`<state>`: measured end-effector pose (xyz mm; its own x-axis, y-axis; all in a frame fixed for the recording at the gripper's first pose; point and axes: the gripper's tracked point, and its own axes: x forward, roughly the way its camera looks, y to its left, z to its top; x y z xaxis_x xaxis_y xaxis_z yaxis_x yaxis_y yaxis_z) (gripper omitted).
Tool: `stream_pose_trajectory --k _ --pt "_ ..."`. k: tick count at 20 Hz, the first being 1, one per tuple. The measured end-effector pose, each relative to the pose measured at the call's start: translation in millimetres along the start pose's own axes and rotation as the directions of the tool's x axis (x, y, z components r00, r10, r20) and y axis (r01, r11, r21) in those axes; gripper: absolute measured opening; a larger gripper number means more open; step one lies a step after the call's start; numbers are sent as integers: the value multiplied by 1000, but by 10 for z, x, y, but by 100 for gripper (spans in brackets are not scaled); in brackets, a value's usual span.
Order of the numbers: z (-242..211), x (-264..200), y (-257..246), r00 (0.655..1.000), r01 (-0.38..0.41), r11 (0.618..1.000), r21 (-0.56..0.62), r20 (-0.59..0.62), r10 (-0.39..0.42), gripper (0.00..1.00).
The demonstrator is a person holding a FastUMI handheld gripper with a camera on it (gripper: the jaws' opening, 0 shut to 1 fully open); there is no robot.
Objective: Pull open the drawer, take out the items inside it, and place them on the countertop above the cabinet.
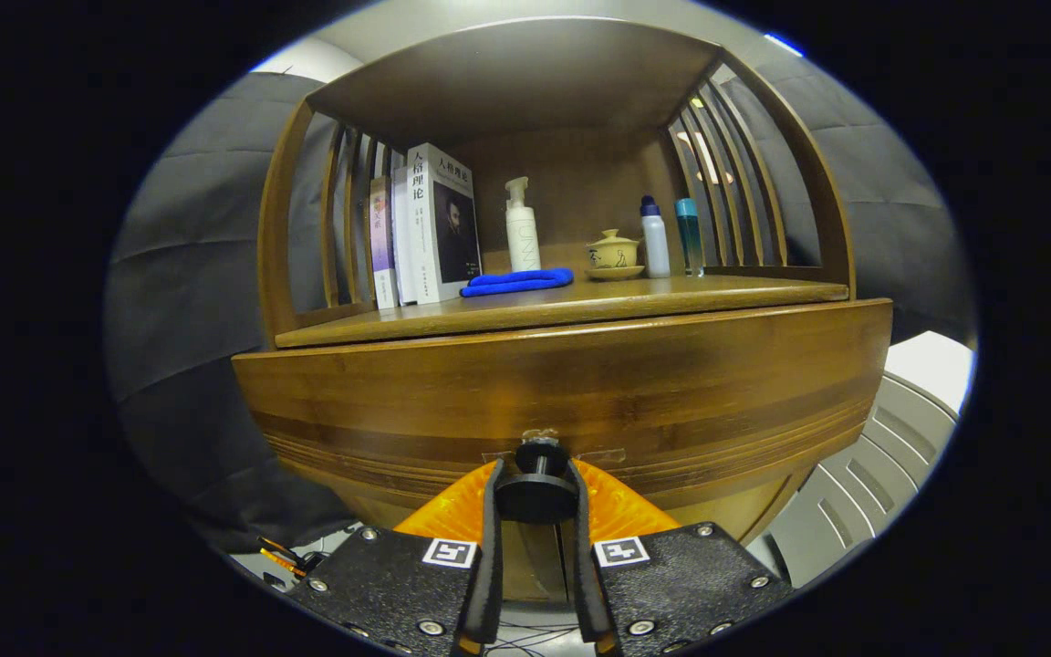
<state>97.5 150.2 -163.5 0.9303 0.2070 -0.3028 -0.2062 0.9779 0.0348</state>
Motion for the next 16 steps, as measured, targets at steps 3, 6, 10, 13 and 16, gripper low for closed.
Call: stream_pose_trajectory --k 3,6,10,13,16 --pt "-30 -179 13 1000 -1 1000 -1 1 1 33" --pt "-58 -330 30 1000 0 1000 11 6 0 33" --pt "-138 -507 44 1000 -3 1000 3 1 3 33" --pt "-169 -631 86 1000 -13 1000 8 7 13 33" --pt "-189 -734 105 1000 -14 1000 20 -2 14 33"
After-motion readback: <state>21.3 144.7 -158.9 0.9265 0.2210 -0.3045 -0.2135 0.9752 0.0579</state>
